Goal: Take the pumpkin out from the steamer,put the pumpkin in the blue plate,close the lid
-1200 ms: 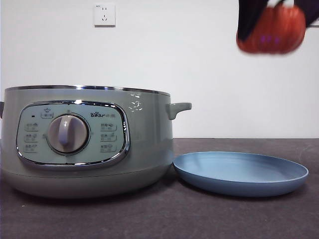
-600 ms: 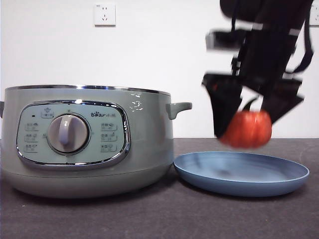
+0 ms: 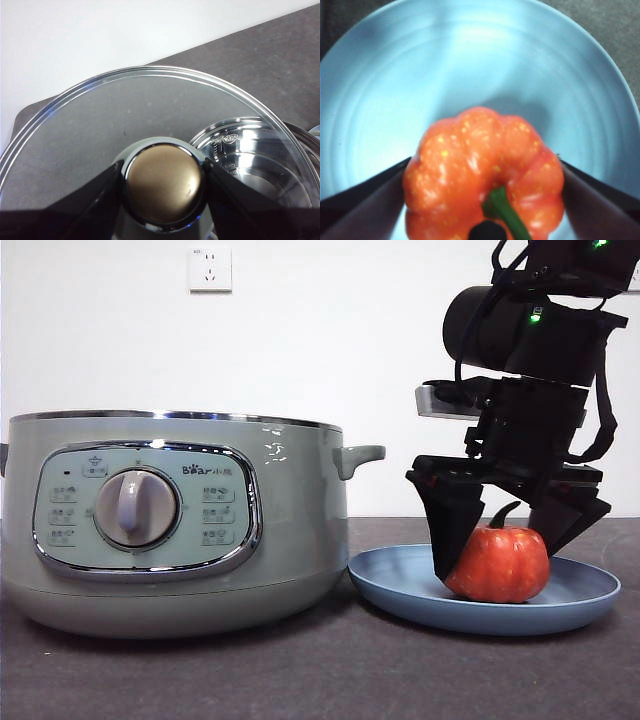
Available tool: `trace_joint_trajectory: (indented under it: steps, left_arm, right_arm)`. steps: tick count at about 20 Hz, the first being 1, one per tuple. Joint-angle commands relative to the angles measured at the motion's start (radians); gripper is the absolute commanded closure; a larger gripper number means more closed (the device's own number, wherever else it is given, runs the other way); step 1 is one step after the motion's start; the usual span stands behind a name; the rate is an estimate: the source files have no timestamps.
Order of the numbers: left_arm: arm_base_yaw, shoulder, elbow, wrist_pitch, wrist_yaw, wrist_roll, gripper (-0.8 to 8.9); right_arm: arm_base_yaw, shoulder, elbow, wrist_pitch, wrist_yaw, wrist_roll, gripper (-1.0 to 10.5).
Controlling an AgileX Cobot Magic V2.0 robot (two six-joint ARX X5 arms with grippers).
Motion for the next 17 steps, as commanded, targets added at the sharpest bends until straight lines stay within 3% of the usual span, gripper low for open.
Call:
trace_joint_trajectory:
  steps: [1, 3, 8, 17]
  left_arm:
    - [-0.001, -0.011, 0.014, 0.051, 0.019, -0.002, 8.22]
    - [-0.001, -0.011, 0.014, 0.051, 0.019, -0.002, 8.22]
    - [-0.001, -0.008, 0.014, 0.055, 0.035, -0.002, 8.22]
    - [-0.001, 0.164, 0.014, 0.121, 0.256, -0.003, 8.22]
  right_arm:
    - [0.001, 0.007, -0.008, 0.001, -0.001, -0.006, 4.3]
    - [0.000, 0.002, -0.006, -0.007, -0.001, -0.006, 3.3]
    - [0.001, -0.082, -0.002, -0.039, 0.000, 0.001, 3.3]
    - [0.000, -0.459, -0.001, -0.116, 0.002, 0.011, 3.5]
